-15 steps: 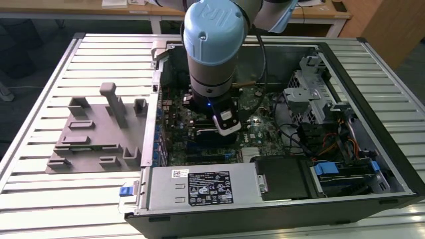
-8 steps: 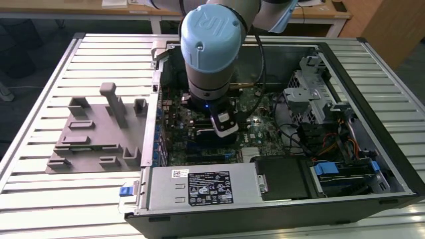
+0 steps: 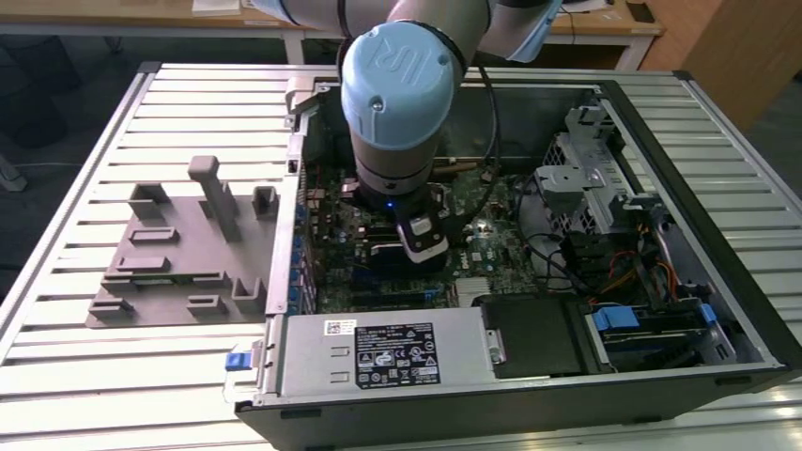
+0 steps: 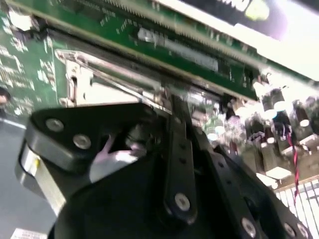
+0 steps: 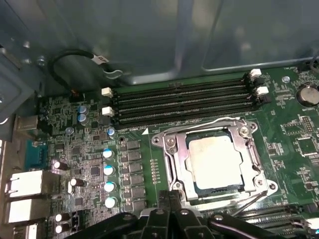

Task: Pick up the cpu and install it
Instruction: 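Install the second cpu locking lever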

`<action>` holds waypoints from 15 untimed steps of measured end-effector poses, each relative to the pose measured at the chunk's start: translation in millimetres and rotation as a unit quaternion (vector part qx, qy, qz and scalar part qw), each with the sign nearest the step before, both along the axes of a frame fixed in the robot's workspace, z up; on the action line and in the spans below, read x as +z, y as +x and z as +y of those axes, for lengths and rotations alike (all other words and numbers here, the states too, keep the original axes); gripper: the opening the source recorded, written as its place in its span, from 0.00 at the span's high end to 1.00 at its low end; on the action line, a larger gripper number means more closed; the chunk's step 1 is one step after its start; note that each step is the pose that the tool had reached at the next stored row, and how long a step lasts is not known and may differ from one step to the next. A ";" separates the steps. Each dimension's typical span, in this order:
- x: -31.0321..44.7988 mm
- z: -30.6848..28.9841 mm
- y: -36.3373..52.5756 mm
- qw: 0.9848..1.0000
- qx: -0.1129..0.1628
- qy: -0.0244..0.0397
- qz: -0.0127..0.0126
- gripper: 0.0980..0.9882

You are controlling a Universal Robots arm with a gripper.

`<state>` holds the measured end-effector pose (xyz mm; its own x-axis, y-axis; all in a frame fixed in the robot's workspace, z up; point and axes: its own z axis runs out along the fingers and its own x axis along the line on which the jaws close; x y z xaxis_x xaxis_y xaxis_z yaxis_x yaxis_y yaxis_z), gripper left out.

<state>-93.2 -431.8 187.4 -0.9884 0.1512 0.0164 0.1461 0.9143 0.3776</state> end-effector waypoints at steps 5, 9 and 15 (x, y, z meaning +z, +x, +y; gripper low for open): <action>6.5 0.1 0.1 1.000 0.000 0.001 0.000 0.99; 20.1 0.0 0.0 1.000 -0.001 0.000 0.000 0.99; 44.0 0.0 0.0 1.000 -0.001 0.000 0.000 0.99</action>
